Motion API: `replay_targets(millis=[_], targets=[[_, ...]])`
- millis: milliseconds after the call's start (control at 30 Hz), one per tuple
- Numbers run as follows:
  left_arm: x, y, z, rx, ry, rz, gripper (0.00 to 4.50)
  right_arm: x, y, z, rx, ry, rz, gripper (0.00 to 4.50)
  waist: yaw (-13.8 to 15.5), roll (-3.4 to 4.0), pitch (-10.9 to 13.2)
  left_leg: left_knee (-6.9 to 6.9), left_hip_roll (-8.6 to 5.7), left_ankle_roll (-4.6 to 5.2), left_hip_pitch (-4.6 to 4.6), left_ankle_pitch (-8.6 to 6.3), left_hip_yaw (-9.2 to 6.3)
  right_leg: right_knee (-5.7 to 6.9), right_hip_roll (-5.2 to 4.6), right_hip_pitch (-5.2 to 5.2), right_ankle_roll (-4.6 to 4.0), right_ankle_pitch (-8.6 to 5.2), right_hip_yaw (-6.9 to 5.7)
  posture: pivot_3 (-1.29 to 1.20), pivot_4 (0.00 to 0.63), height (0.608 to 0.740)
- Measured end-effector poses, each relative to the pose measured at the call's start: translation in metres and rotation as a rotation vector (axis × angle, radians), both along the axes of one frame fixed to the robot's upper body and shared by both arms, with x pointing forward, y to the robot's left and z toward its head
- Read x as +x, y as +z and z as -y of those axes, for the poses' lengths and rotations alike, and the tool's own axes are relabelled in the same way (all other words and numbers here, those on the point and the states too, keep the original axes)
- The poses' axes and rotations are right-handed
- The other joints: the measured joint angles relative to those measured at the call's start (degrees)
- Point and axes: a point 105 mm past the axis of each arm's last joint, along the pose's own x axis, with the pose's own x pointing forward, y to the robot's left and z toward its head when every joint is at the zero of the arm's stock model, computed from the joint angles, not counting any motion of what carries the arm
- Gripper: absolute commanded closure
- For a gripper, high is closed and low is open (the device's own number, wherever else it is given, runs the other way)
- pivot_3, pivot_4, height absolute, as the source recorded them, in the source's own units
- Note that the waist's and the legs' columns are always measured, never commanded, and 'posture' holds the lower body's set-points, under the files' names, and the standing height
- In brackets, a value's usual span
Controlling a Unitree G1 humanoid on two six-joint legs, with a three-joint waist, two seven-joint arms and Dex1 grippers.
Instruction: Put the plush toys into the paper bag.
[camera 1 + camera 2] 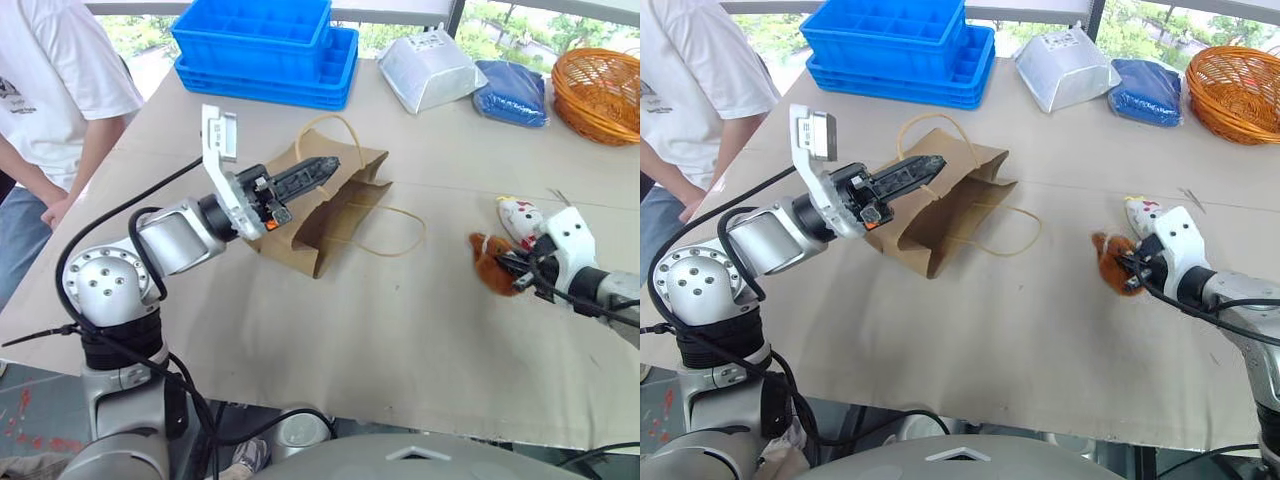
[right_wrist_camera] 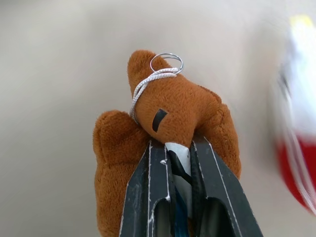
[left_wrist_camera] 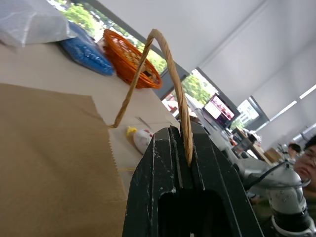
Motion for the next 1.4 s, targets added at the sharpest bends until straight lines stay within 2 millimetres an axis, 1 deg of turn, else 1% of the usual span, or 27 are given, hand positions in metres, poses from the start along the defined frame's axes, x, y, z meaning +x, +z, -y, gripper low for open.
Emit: replay_targets(millis=[67, 100, 133, 167, 267, 333, 400, 467, 533, 600, 733, 800, 933, 1100, 1300, 1400], targets=[[-0.002, -0.009, -0.006, -0.001, -0.008, -0.019, 4.5, -0.003, 0.042, -0.024, 0.127, 0.092, 0.153, 4.48, -0.5, 0.13, 0.08, -0.05, 0.01, -0.02, 0.08, 0.01, 0.0, 0.08, 0.04, -0.01, 0.0, 0.0, 0.01, 0.0, 0.15, 0.74], [-0.003, -0.012, -0.009, -0.002, -0.011, -0.026, 4.5, -0.003, 0.058, -0.036, 0.173, 0.123, 0.209, 4.48, -0.49, 0.07, 0.07, -0.08, 0.04, -0.06, 0.08, 0.03, -0.06, 0.08, 0.09, -0.01, -0.02, -0.01, -0.02, 0.0, 0.15, 0.74], [-0.002, -0.011, -0.011, -0.01, -0.014, -0.024, 4.5, -0.002, 0.064, -0.047, 0.211, 0.144, 0.226, 4.48, -0.4, 0.05, 0.07, -0.09, 0.05, -0.08, 0.06, 0.04, -0.1, 0.08, 0.11, -0.02, -0.03, -0.01, -0.06, 0.0, 0.15, 0.74], [-0.002, -0.01, -0.011, -0.014, -0.014, -0.019, 4.5, 0.0, 0.064, -0.056, 0.228, 0.156, 0.224, 4.48, -0.18, 0.06, 0.08, -0.1, 0.04, -0.08, 0.04, 0.04, -0.1, 0.09, 0.1, -0.02, -0.04, -0.02, -0.06, 0.0, 0.15, 0.74], [0.0, -0.001, -0.011, -0.029, -0.008, 0.012, 4.5, 0.008, 0.054, -0.091, 0.277, 0.216, 0.18, 4.48, 0.16, 0.07, 0.09, -0.09, 0.0, -0.05, -0.1, 0.03, -0.09, 0.01, 0.04, -0.06, -0.04, -0.01, -0.05, 0.0, 0.15, 0.74], [0.001, 0.005, -0.009, -0.049, -0.007, 0.021, 4.5, 0.013, 0.046, -0.107, 0.271, 0.237, 0.168, 4.48, 0.16, 0.07, 0.09, -0.08, -0.04, 0.02, -0.17, -0.01, -0.1, -0.05, 0.0, -0.07, -0.02, 0.0, -0.04, 0.0, 0.15, 0.74], [0.002, 0.012, -0.007, -0.093, -0.004, 0.019, 4.5, 0.018, 0.03, -0.121, 0.244, 0.258, 0.146, 4.48, 0.13, 0.07, 0.08, -0.08, -0.05, 0.04, -0.2, -0.02, -0.09, -0.12, -0.01, -0.08, -0.01, 0.0, -0.04, 0.0, 0.15, 0.74], [0.002, 0.018, -0.006, -0.116, -0.002, 0.018, 4.5, 0.019, 0.011, -0.134, 0.184, 0.305, 0.127, 4.48, 0.1, 0.07, 0.08, -0.08, -0.06, 0.04, -0.38, -0.01, -0.09, -0.11, -0.01, -0.27, -0.01, 0.0, -0.05, 0.0, 0.15, 0.74], [0.002, 0.019, -0.007, -0.123, 0.004, 0.015, 4.5, 0.022, 0.004, -0.14, 0.16, 0.33, 0.134, 4.48, 0.02, 0.07, 0.09, -0.04, -0.06, 0.04, -0.54, -0.01, -0.1, -0.06, 0.0, -0.44, 0.0, 0.01, -0.05, 0.0, 0.15, 0.74], [0.002, 0.02, -0.006, -0.127, 0.006, 0.009, 4.5, 0.025, 0.001, -0.148, 0.121, 0.362, 0.164, 4.48, -0.23, 0.07, 0.09, -0.03, -0.06, 0.03, -0.53, 0.0, -0.1, -0.02, 0.01, -0.46, 0.0, 0.01, -0.05, 0.0, 0.15, 0.74], [0.002, 0.021, -0.006, -0.133, 0.011, 0.004, 4.5, 0.034, -0.009, -0.16, -0.054, 0.438, 0.262, 4.48, -0.36, 0.07, 0.09, -0.03, -0.06, 0.02, -0.52, 0.0, -0.13, 0.01, 0.02, -0.45, -0.01, 0.01, -0.09, 0.0, 0.15, 0.74], [0.002, 0.02, -0.004, -0.128, 0.007, 0.0, 4.5, 0.036, -0.013, -0.167, -0.113, 0.481, 0.301, 4.48, -0.44, 0.07, 0.09, -0.03, -0.06, 0.02, -0.53, 0.0, -0.13, 0.0, 0.02, -0.46, 0.0, 0.01, -0.09, 0.0, 0.15, 0.74], [0.001, 0.017, -0.002, -0.12, -0.003, -0.011, 4.5, 0.034, -0.007, -0.181, -0.171, 0.588, 0.407, 4.48, -0.46, 0.06, 0.09, -0.01, -0.06, 0.02, -0.54, 0.0, -0.14, -0.03, 0.01, -0.45, 0.0, 0.02, -0.1, 0.0, 0.15, 0.74], [-0.001, 0.016, 0.003, -0.115, -0.028, -0.011, 4.5, 0.026, -0.002, -0.198, -0.266, 0.819, 0.549, 4.48, -0.87, 0.07, 0.09, 0.02, -0.06, 0.0, -0.54, 0.01, -0.19, -0.01, 0.01, -0.44, 0.0, 0.02, -0.15, 0.0, 0.15, 0.74], [-0.002, 0.017, 0.003, -0.114, -0.037, -0.003, 4.5, 0.024, 0.003, -0.203, -0.312, 0.945, 0.633, 4.48, -1.13, 0.07, 0.1, 0.04, -0.06, -0.01, -0.56, 0.01, -0.21, -0.02, -0.03, -0.44, 0.0, 0.02, -0.17, 0.0, 0.15, 0.74], [-0.002, 0.018, 0.004, -0.117, -0.047, 0.003, 4.5, 0.024, 0.003, -0.208, -0.353, 0.994, 0.711, 4.48, -1.31, 0.07, 0.1, 0.04, -0.06, -0.03, -0.55, 0.03, -0.23, -0.01, -0.03, -0.43, 0.0, 0.02, -0.2, 0.0, 0.15, 0.74]])
